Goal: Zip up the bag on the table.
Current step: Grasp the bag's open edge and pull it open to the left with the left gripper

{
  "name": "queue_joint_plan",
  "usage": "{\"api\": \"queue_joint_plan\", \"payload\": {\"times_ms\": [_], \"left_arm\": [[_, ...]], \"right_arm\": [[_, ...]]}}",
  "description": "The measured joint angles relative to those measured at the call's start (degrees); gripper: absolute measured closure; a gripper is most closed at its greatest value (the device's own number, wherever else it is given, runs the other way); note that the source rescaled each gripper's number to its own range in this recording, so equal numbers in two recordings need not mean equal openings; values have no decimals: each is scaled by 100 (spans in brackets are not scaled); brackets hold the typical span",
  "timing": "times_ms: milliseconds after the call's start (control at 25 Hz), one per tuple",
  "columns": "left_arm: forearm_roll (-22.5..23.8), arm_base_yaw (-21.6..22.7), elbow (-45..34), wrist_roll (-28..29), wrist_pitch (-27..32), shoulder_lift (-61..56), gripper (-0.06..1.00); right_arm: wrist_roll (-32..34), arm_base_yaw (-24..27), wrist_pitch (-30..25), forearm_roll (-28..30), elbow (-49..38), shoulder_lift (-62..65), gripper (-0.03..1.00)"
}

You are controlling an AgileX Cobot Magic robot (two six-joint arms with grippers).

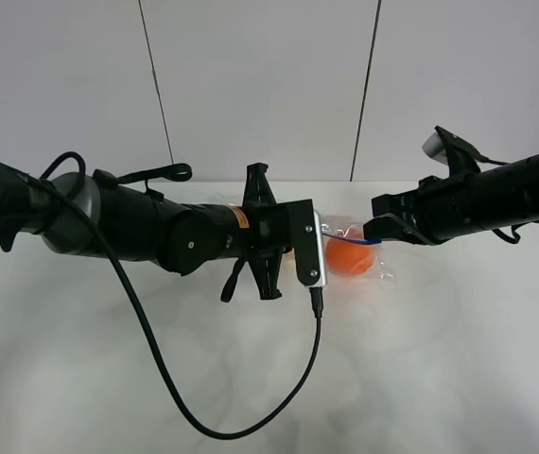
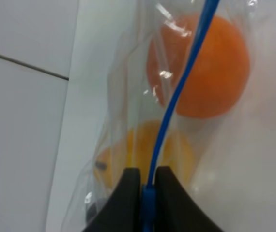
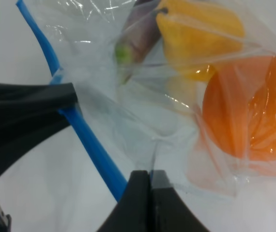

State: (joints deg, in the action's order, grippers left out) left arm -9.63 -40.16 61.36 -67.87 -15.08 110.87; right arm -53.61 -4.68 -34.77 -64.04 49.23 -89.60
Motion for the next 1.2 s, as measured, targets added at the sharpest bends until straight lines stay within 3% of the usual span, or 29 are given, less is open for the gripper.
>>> {"api": "queue_joint_plan", "payload": {"times_ms": [760,1200], "left_arm": [[0,848,0,0,281,0,94],[0,1094,0,0,299,0,94]], "right_arm": [[102,0,0,31,0,0,97],[113,0,0,88,0,0,97]]}}
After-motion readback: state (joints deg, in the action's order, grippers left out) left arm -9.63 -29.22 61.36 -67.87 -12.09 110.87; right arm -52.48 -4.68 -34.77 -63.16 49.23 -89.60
